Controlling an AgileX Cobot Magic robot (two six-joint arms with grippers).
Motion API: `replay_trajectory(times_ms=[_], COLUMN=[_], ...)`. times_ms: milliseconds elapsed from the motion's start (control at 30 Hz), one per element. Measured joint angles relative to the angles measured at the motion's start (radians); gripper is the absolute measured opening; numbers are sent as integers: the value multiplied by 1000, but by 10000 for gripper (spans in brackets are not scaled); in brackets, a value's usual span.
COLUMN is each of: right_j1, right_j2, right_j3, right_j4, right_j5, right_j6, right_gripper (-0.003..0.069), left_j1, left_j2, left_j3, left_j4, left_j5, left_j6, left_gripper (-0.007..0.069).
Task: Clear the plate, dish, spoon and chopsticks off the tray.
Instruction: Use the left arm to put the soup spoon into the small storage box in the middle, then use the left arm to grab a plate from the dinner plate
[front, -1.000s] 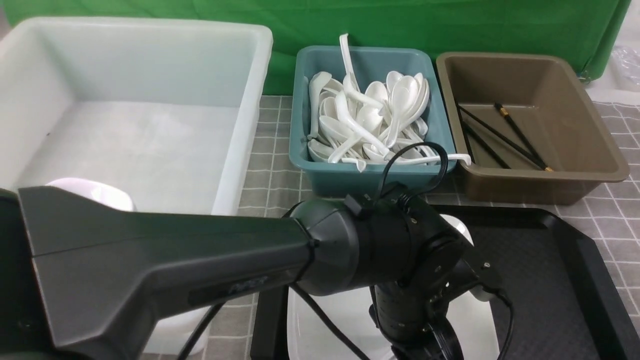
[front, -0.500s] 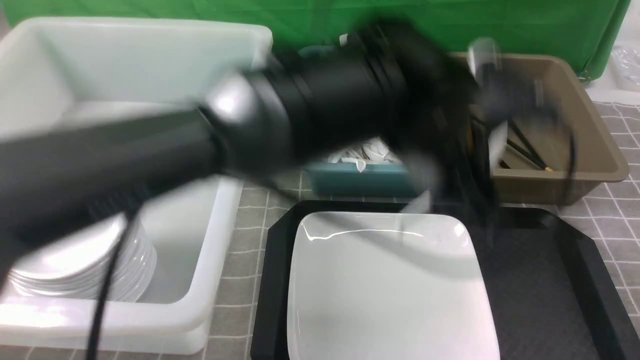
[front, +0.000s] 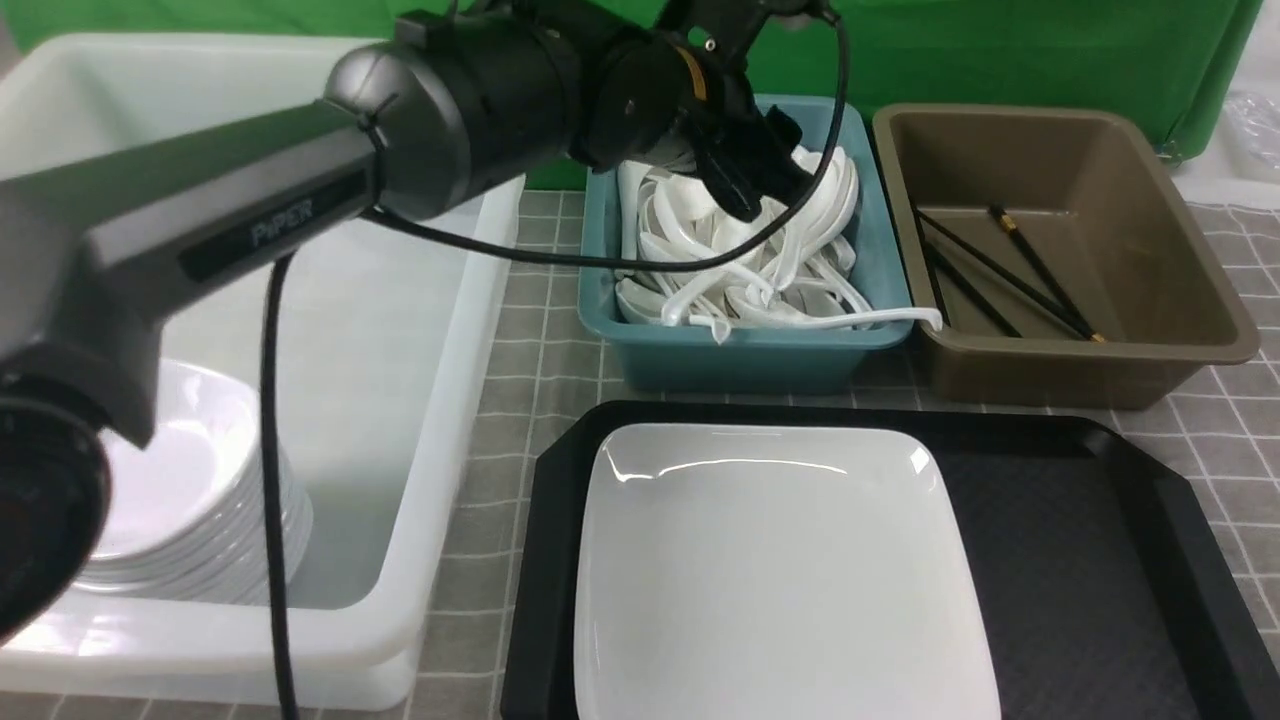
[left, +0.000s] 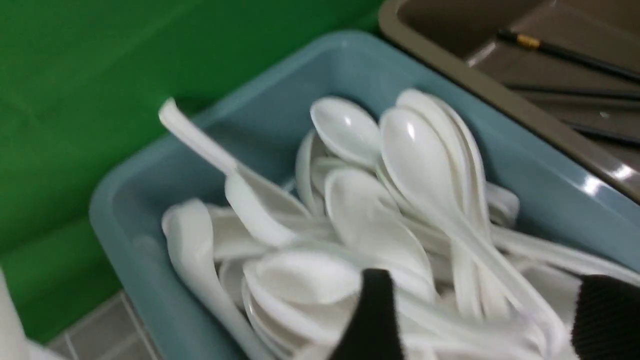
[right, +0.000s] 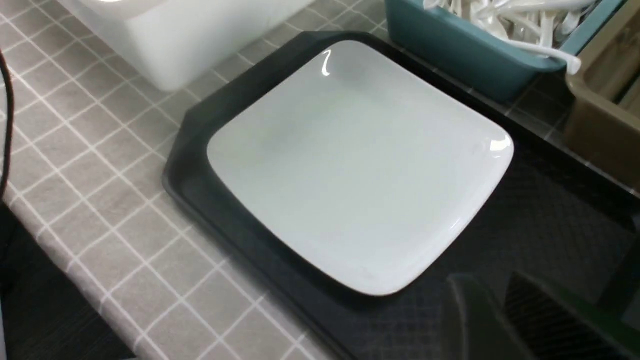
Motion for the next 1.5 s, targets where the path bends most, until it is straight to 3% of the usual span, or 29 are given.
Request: replay_trajectory(times_ms=[100,233,300,333,367,500,533,633,733,767,800,833,900,1067,1267,1500], right_j1=[0,0,0,0,0,0,0,0,0,0,0,0,0,0,0,0], right_j2=[0,0,0,0,0,0,0,0,0,0,0,0,0,0,0,0], right_j3=[0,0,0,0,0,0,0,0,0,0,0,0,0,0,0,0], right_j4=[-1,-2,-2,-2,-2,-2,-2,-2,-2,-2,-2,-2,-2,-2,-2,-2], right_j5=[-7,-8,-8,-8,-8,-12,-15,-16,-16,-16,-18,-18,-19,-22,-22,-22], right_j6=[0,-1,-1,-1,-1,-1,-1,-2,-2,-2,-2,-2,6,29,35,66], right_gripper=[144,144,144,144,145,148,149,150,151,151,153,153,155,154,155,156], left_j1=[-24,-66,-126,-131,-162,-255,-273,-317,-339,-339,-340,-340,-340,-340,-340,-340], left_j2=[-95,-221,-363,-364,-425,-553,-564,-572,-562,-561,-556,-554,-543,-507,-437,-369], left_j3=[6,84,254,269,377,679,720,814,864,864,877,879,902,947,962,963], left_j4=[-3,4,-28,-33,-77,-179,-181,-163,-147,-147,-147,-147,-146,-135,-98,-62], left_j5=[210,358,449,449,473,455,447,430,396,392,350,344,260,166,103,7], left_j6=[-5,107,311,311,425,640,660,686,706,706,707,707,727,852,882,852], left_gripper=[569,481,317,304,214,52,46,57,156,156,233,242,353,479,493,461])
